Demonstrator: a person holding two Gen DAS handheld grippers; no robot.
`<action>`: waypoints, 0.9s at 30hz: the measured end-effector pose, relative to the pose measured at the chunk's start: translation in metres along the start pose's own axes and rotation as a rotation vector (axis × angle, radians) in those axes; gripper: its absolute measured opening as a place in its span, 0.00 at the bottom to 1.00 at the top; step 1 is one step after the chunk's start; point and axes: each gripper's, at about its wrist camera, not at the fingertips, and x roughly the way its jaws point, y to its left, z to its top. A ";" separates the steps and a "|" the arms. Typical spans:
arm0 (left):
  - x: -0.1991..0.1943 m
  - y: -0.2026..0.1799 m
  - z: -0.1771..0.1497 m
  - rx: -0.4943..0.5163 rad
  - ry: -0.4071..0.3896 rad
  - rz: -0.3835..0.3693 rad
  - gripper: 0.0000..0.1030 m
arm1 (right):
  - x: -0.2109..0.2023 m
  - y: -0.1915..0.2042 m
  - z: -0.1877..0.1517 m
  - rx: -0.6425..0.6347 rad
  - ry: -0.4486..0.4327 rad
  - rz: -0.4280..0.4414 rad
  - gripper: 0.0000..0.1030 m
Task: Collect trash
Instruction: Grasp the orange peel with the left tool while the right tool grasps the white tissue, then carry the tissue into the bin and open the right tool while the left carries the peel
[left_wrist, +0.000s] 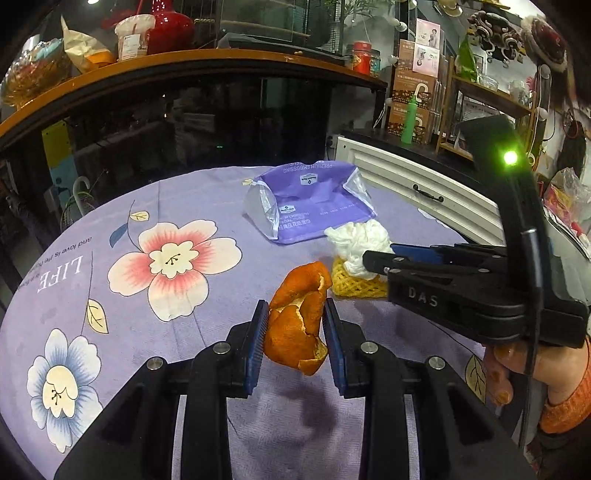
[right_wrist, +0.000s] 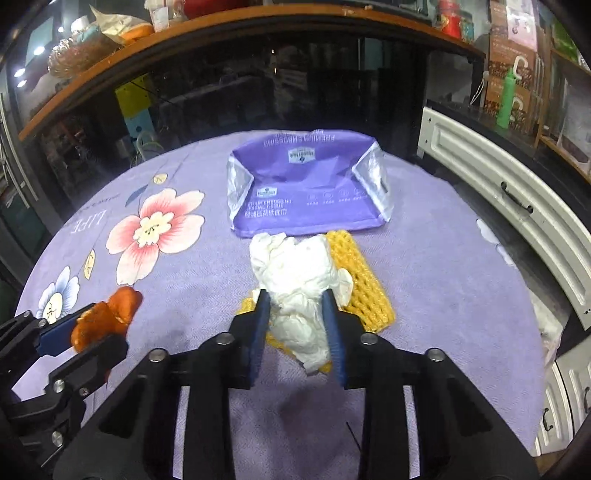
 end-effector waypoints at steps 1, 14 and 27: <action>0.001 0.000 0.000 -0.003 0.001 -0.005 0.29 | -0.007 -0.002 -0.001 0.011 -0.014 0.011 0.23; -0.004 -0.017 -0.007 0.024 -0.010 -0.058 0.29 | -0.129 -0.020 -0.061 0.050 -0.156 0.065 0.22; -0.042 -0.082 -0.027 0.150 -0.015 -0.186 0.29 | -0.233 -0.085 -0.185 0.194 -0.201 -0.061 0.22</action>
